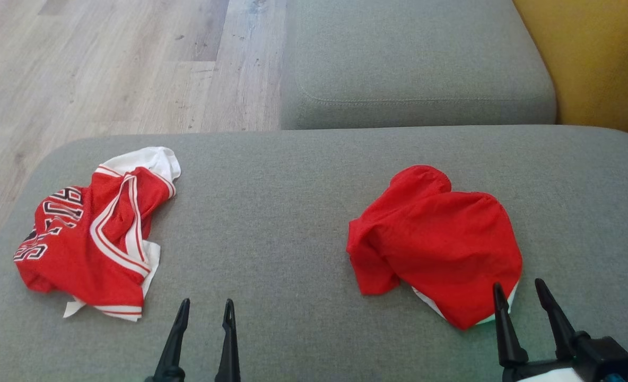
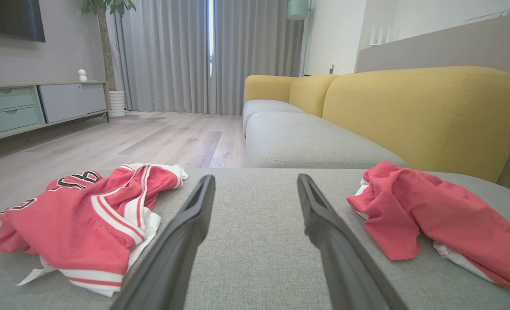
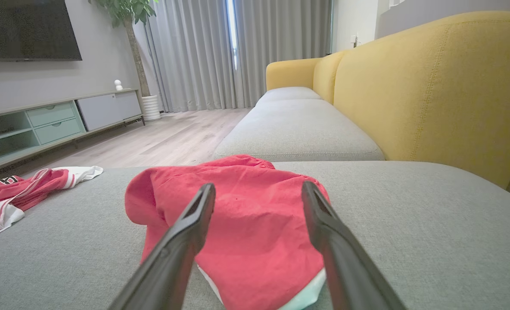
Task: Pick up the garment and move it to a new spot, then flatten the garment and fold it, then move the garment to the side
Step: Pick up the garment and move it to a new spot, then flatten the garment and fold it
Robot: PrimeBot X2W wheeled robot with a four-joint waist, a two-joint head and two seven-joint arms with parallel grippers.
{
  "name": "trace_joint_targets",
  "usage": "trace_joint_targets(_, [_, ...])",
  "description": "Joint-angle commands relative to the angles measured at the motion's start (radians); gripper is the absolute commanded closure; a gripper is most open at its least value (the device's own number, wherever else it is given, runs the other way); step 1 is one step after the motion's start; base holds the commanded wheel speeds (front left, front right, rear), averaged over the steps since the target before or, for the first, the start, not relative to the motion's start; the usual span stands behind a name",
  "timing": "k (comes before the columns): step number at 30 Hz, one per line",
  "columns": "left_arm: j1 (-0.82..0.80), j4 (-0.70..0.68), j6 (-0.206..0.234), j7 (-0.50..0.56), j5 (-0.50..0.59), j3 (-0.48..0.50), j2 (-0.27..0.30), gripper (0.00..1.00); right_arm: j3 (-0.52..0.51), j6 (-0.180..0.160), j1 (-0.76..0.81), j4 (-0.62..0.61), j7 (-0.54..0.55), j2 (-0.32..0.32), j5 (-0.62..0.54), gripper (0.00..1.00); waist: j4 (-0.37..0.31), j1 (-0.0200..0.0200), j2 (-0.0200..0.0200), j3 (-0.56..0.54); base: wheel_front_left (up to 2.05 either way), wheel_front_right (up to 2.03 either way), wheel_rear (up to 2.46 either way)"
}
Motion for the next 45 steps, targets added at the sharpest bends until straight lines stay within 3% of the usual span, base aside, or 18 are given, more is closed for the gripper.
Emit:
trace_joint_targets(1, [-0.041, -0.028, 0.005, -0.009, 0.010, 0.028, -0.004, 0.00, 0.023, 0.005, -0.031, -0.033, -0.011, -0.009, -0.008, 0.00, 0.000, 0.0001, 0.0000, 0.000, 0.00, 0.00, 0.00])
trace_joint_targets(20, [-0.046, -0.016, -0.004, -0.010, 0.016, 0.029, -0.004, 0.00, 0.023, 0.005, -0.036, -0.025, -0.011, -0.009, -0.014, 0.00, -0.007, 0.0001, 0.0000, 0.006, 0.00, 0.00, 0.00])
trace_joint_targets(29, [-0.089, -0.036, -0.001, -0.010, 0.033, -0.006, -0.004, 0.00, 0.013, 0.005, -0.099, 0.002, -0.011, -0.009, -0.008, 0.00, -0.010, 0.0001, 0.0000, 0.078, 0.00, 0.00, 0.00])
trace_joint_targets(37, [-0.159, -0.047, 0.021, -0.010, 0.040, -0.063, -0.004, 0.00, -0.052, 0.005, -0.315, 0.172, -0.011, -0.009, -0.019, 0.00, -0.007, 0.0001, 0.0000, 0.199, 0.00, 0.00, 0.00])
trace_joint_targets(45, [-0.217, -0.041, 0.035, -0.010, 0.044, -0.109, -0.004, 0.00, -0.115, 0.005, -0.601, 0.532, 0.015, -0.087, 0.048, 0.00, 0.008, 0.0001, 0.0000, 0.272, 0.00, 0.00, 0.00])
